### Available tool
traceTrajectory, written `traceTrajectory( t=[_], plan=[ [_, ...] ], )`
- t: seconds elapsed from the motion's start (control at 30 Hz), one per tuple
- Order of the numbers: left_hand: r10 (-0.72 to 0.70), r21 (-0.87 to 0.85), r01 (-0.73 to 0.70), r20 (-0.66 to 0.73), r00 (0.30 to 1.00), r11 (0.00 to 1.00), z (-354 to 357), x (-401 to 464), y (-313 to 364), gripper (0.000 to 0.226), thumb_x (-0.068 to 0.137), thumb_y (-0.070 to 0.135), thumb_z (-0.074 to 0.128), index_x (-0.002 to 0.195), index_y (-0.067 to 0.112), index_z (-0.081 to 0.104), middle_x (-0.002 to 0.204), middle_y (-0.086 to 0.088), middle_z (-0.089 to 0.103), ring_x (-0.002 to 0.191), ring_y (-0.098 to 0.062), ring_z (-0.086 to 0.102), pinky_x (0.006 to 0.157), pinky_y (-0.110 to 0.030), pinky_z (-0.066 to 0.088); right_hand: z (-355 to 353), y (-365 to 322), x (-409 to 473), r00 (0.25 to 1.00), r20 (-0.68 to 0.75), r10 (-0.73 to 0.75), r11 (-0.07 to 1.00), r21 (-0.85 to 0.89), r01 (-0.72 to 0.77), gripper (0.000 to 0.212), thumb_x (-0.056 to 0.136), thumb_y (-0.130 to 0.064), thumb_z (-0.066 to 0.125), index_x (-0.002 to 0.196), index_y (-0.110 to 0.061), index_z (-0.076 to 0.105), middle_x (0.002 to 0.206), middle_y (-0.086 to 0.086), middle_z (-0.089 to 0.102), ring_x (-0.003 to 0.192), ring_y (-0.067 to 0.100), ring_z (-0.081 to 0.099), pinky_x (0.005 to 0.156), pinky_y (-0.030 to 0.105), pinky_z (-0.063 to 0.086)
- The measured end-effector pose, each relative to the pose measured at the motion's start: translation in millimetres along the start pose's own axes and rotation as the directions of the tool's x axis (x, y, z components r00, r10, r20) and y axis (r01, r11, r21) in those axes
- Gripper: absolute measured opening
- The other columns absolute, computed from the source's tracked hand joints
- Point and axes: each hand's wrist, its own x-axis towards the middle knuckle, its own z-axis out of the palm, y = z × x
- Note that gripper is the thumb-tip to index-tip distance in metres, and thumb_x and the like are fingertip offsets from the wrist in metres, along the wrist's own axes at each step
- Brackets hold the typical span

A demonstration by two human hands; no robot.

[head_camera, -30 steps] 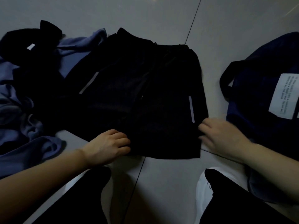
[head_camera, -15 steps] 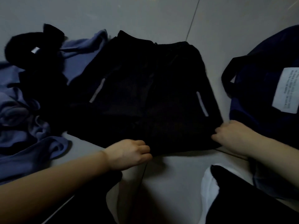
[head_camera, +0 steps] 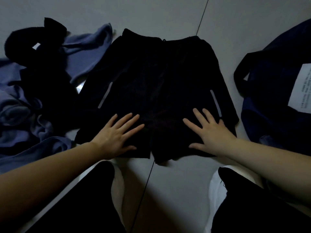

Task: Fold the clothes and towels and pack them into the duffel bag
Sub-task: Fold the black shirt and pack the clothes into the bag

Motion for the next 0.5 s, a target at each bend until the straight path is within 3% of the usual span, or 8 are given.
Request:
traceTrajectory(
  t=[0.07, 0.17, 0.27, 0.33, 0.4, 0.43, 0.5],
  plan=[
    [0.032, 0.052, -0.032, 0.009, 0.999, 0.998, 8, -5, -9, 0.066, 0.095, 0.061, 0.013, 0.152, 0.034, -0.009, 0.160, -0.001, -0.013, 0.146, -0.024, -0.010, 0.115, -0.054, 0.006, 17, 12, -3, 0.995, -0.087, -0.048, 0.998, -0.055, 0.044, 0.071, 0.095, -0.060, 0.024, 0.142, -0.045, -0.026, 0.160, 0.007, -0.018, 0.146, 0.037, -0.009, 0.107, 0.067, 0.025],
    [0.043, 0.185, -0.079, 0.190, 0.981, 0.979, 1, -16, -23, 0.080, 0.097, 0.044, 0.029, 0.133, 0.041, -0.043, 0.139, 0.002, -0.053, 0.126, -0.023, -0.049, 0.112, -0.053, -0.018, 31, 39, -10, 0.984, -0.132, -0.118, 0.978, -0.186, 0.092, 0.053, 0.100, -0.050, 0.007, 0.152, -0.040, 0.001, 0.158, 0.011, 0.021, 0.140, 0.039, 0.024, 0.094, 0.065, 0.043],
    [0.015, 0.226, -0.082, 0.283, 0.959, 0.971, -14, -18, -23, 0.089, 0.099, 0.036, 0.036, 0.128, 0.042, -0.048, 0.136, 0.002, -0.056, 0.126, -0.025, -0.050, 0.112, -0.052, -0.016, 30, 60, -15, 0.983, -0.097, -0.153, 0.945, -0.307, 0.117, 0.057, 0.100, -0.046, -0.002, 0.152, -0.036, 0.019, 0.156, 0.010, 0.028, 0.138, 0.036, 0.030, 0.096, 0.060, 0.043],
    [0.038, 0.189, -0.084, 0.233, 0.972, 0.978, -16, -16, -20, 0.083, 0.097, 0.037, 0.038, 0.139, 0.043, -0.034, 0.150, -0.004, -0.040, 0.139, -0.029, -0.031, 0.115, -0.054, -0.005, 26, 59, -15, 0.981, -0.116, -0.154, 0.947, -0.300, 0.113, 0.057, 0.100, -0.047, 0.003, 0.149, -0.035, 0.030, 0.152, 0.011, 0.035, 0.135, 0.036, 0.037, 0.095, 0.064, 0.041],
    [0.117, 0.136, -0.114, -0.014, 0.993, 0.984, -20, -14, -12, 0.064, 0.091, 0.043, 0.042, 0.151, 0.036, 0.020, 0.160, -0.012, 0.011, 0.145, -0.031, 0.017, 0.112, -0.053, 0.021, 13, 41, -16, 0.975, -0.182, -0.126, 0.979, -0.183, 0.092, 0.052, 0.096, -0.048, 0.023, 0.139, -0.030, 0.048, 0.144, 0.014, 0.047, 0.129, 0.037, 0.047, 0.095, 0.067, 0.039],
    [0.110, 0.055, -0.104, -0.124, 0.986, 0.993, -25, -14, -5, 0.057, 0.088, 0.049, 0.041, 0.142, 0.029, 0.044, 0.151, -0.011, 0.036, 0.136, -0.030, 0.039, 0.106, -0.051, 0.034, 5, 28, -18, 0.954, -0.268, -0.133, 0.990, -0.088, 0.113, 0.051, 0.092, -0.047, 0.032, 0.132, -0.027, 0.056, 0.138, 0.014, 0.052, 0.126, 0.036, 0.049, 0.098, 0.066, 0.038],
    [0.032, -0.136, -0.069, -0.256, 0.966, 0.988, -31, -9, 12, 0.059, 0.086, 0.060, 0.039, 0.123, 0.021, 0.061, 0.131, -0.008, 0.055, 0.118, -0.028, 0.056, 0.093, -0.044, 0.046, -13, -11, -23, 0.877, -0.451, -0.163, 0.974, 0.070, 0.217, 0.047, 0.085, -0.048, 0.042, 0.116, -0.020, 0.063, 0.122, 0.009, 0.059, 0.115, 0.031, 0.055, 0.096, 0.053, 0.042]
  ],
)
